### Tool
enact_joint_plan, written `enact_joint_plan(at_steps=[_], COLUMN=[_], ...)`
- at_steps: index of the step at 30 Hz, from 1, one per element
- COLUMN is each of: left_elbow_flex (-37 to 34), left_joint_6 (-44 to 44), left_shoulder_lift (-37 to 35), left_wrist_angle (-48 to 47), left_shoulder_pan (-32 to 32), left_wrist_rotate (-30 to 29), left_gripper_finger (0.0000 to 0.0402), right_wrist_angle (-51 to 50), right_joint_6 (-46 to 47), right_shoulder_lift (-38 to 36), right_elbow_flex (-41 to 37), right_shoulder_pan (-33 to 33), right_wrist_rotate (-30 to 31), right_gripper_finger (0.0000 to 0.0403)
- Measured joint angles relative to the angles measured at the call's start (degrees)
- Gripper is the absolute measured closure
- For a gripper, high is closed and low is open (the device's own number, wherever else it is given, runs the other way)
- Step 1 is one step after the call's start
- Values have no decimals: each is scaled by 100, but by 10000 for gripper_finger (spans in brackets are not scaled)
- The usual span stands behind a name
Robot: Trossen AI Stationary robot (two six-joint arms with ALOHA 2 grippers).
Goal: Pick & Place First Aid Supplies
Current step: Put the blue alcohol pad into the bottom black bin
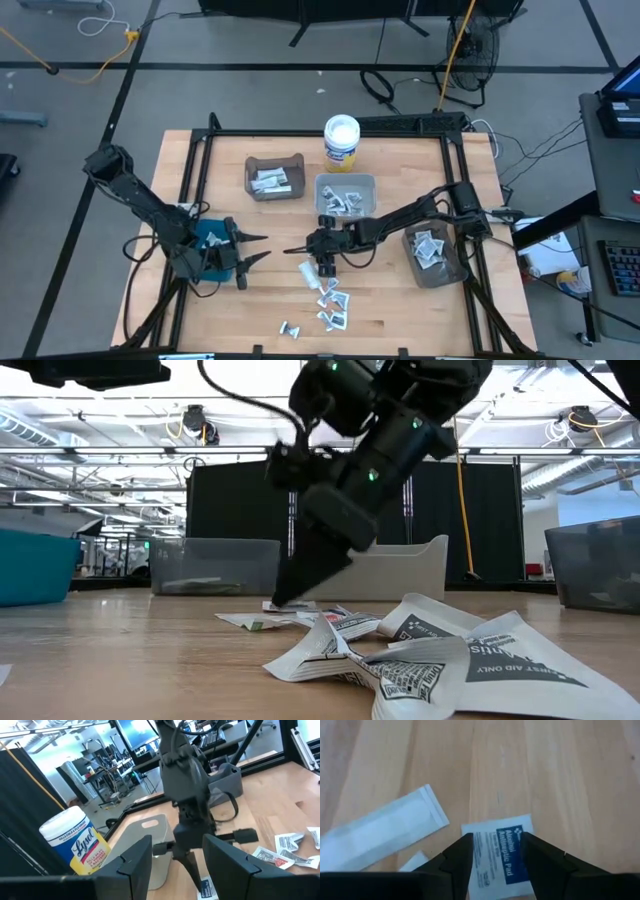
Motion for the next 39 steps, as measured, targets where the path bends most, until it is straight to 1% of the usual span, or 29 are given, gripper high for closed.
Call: enact_joint_plan(at_steps=[8, 15, 19, 21, 23, 27, 31, 39], left_elbow_flex=[0, 0, 0, 0, 0, 0, 0, 0], left_joint_6=[-17, -54, -107, -124, -131, -139, -165, -174], left_shoulder_lift=[0, 0, 0, 0, 2, 0, 0, 0], left_wrist_angle=[-9, -54, -70, -84, -82, -81, -84, -90], left_shoulder_pan=[0, -4, -4, -4, -4, -4, -4, -4], left_wrist_rotate=[3, 9, 12, 11, 11, 12, 41, 52], left_gripper_finger=[220, 220, 220, 220, 220, 220, 220, 220], right_wrist_angle=[-4, -541, -801, -977, -1085, -1660, -2145, -3013], right_joint_6=[167, 276, 272, 293, 446, 693, 952, 1313], right_shoulder_lift=[104, 92, 37, -2, -10, -196, -407, -682], right_elbow_flex=[11, 22, 27, 22, 22, 9, -5, -17], right_shoulder_pan=[16, 36, 114, 151, 168, 186, 186, 188], right_wrist_rotate=[8, 21, 16, -94, -125, -148, -184, -153], right_gripper_finger=[263, 267, 250, 236, 222, 202, 193, 192])
